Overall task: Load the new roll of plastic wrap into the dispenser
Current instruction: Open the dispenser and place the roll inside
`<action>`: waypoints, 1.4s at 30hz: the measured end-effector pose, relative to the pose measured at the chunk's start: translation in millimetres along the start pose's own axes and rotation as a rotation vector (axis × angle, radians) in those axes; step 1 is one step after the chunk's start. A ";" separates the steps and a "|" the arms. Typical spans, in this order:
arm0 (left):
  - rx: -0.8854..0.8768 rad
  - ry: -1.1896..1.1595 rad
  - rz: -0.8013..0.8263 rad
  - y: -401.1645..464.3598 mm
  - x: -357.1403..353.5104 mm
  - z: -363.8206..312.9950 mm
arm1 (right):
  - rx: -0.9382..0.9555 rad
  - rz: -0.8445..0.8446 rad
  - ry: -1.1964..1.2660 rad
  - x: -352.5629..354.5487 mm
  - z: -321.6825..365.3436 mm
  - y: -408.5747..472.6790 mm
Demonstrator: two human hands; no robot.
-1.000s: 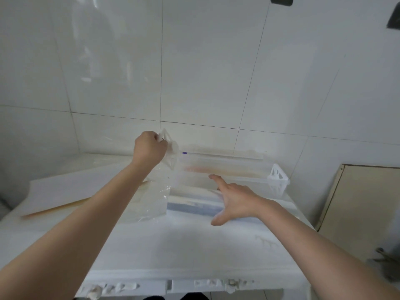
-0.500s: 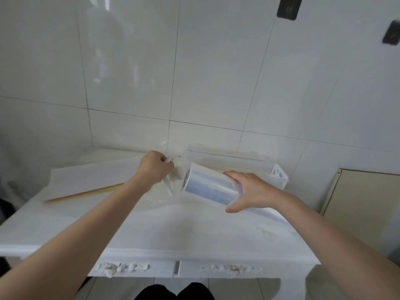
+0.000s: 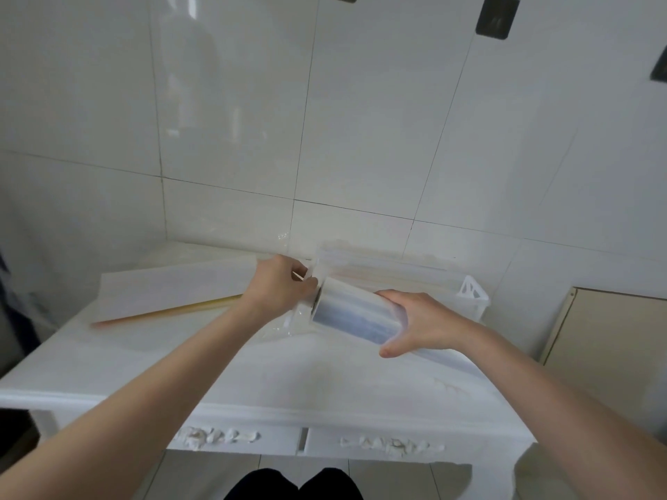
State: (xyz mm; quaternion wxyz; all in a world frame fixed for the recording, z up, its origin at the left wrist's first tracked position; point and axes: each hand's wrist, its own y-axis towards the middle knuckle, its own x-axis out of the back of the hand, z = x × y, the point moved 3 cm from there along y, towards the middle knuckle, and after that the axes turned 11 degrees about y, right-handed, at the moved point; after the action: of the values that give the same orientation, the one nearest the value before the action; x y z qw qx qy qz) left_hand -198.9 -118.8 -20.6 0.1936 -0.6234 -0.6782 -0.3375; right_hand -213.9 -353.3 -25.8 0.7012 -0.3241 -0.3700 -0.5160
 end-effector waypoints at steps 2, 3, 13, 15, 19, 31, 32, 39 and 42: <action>-0.015 0.001 0.004 -3.0 1.4 -0.8 | -0.002 0.002 0.020 0.2 -0.5 1.0; -0.018 0.001 0.004 -3.7 2.4 -0.9 | 0.000 0.007 0.033 0.5 -0.4 1.6; 0.001 -0.005 0.060 -2.3 -0.5 0.2 | 0.006 0.036 0.153 5.3 -3.3 10.8; -0.003 -0.028 0.080 -3.6 -5.6 -0.3 | 0.008 0.043 0.154 6.0 -2.7 10.4; 0.101 -0.182 0.134 1.3 -9.6 -4.6 | 0.008 0.034 0.165 7.2 -1.9 8.7; 0.078 0.107 0.104 11.8 -10.8 -3.0 | -0.001 0.099 0.029 -6.9 -1.4 19.9; 0.055 0.186 0.096 13.8 -13.1 -1.7 | -0.002 0.109 0.012 -9.4 -2.0 21.6; 0.010 0.371 0.113 29.0 -25.2 14.4 | 0.000 0.181 -0.031 -16.9 -10.0 32.3; 0.010 0.528 0.089 32.8 -25.1 11.9 | 0.012 0.228 -0.022 -16.0 -11.9 37.0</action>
State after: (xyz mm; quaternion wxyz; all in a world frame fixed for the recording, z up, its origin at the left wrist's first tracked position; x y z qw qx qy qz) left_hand -161.3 -128.6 -39.0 0.3814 -0.5419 -0.5779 -0.4764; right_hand -179.2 -345.9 -48.3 0.7532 -0.3655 -0.3413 -0.4274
